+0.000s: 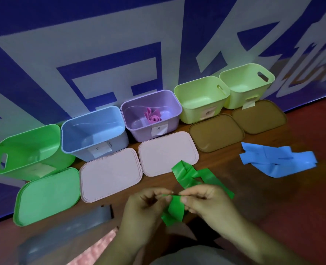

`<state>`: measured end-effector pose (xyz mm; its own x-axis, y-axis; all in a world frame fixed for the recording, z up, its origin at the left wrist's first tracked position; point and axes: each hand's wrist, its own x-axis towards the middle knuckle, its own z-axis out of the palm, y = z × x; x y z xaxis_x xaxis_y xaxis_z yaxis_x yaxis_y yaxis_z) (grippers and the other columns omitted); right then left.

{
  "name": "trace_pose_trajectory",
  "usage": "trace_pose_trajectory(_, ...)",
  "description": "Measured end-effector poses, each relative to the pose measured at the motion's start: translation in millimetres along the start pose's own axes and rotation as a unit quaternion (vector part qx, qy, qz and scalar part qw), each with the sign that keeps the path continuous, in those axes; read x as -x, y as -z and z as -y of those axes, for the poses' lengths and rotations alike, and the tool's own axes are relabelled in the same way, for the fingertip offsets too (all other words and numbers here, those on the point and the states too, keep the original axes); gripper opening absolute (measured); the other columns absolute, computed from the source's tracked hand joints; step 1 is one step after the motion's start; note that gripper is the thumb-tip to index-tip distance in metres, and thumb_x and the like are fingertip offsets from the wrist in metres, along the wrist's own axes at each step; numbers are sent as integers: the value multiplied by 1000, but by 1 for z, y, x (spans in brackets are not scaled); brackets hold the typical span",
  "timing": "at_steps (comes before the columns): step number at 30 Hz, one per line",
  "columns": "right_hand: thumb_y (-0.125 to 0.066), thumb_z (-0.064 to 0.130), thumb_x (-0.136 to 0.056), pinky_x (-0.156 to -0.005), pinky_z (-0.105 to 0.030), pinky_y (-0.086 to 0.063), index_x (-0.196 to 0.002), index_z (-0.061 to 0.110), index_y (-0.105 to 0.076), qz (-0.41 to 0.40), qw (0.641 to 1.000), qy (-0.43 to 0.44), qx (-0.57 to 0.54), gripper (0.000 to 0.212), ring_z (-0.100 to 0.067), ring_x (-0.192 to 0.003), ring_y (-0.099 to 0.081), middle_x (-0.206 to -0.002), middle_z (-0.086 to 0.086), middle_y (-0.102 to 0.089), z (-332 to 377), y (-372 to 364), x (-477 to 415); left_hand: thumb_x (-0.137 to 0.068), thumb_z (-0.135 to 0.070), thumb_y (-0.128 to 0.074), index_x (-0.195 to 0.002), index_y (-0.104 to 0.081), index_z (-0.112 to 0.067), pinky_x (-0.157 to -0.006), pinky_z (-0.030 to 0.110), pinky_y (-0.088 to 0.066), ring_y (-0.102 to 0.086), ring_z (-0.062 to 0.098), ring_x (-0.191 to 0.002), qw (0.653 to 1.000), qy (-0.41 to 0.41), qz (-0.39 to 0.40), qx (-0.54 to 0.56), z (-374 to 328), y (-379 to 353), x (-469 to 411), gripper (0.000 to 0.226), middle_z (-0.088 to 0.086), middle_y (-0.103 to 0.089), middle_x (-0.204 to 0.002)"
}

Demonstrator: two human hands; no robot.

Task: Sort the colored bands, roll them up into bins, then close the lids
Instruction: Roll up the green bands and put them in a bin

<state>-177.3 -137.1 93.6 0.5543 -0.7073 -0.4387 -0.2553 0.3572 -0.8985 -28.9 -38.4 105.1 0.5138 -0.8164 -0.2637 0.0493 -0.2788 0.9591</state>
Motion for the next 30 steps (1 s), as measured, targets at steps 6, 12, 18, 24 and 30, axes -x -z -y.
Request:
trace_pose_trajectory(6, -75, 2, -81, -62, -26, -48, -75, 21, -77, -42, 993, -56, 93, 19, -16, -62, -63, -67, -10, -73, -45, 54, -41, -85, 7, -68, -82, -76, -8, -66, 18, -52, -67, 5, -70, 997, 60, -30, -24, 30, -8, -22, 17, 5, -77, -77)
trace_pose_trajectory(12, -79, 7, -79, -67, -8, -47, -79, 25, -73, -78, 976, -39, 199, 19, -1, -70, -66, -75, 9, -73, -69, 96, -102, -87, 5, -67, -82, -75, -8, -64, 18, -52, -66, 6, -69, 993, 101, -51, -31, 43, -13, -45, 16, 4, -76, -75)
trace_pose_trajectory(18, -75, 14, -81, -71, -13, -44, -100, 21, -75, -33, 938, 36, 344, 20, -4, -82, -64, -92, 11, -69, -66, 89, -167, -87, 6, -66, -76, -73, -10, -59, 16, -50, -62, 5, -62, 990, 116, -71, -23, 40, -17, -69, 21, 0, -72, -66)
trace_pose_trajectory(24, -75, 12, -79, -72, -23, -50, -104, 19, -74, 70, 876, 114, 463, 26, -15, -85, -68, -105, 3, -68, -68, 88, -204, -89, 8, -64, -78, -71, -5, -61, 20, -53, -64, 10, -63, 988, 128, -84, -4, 39, -13, -85, 18, 5, -72, -69)
trace_pose_trajectory(30, -74, 5, -74, -68, -16, -38, -98, 17, -74, 88, 857, 115, 495, 27, -19, -82, -69, -99, -1, -72, -81, 88, -210, -90, 3, -65, -80, -73, -6, -67, 28, -54, -66, 16, -70, 989, 130, -70, -21, 45, -9, -92, 16, 10, -73, -76)
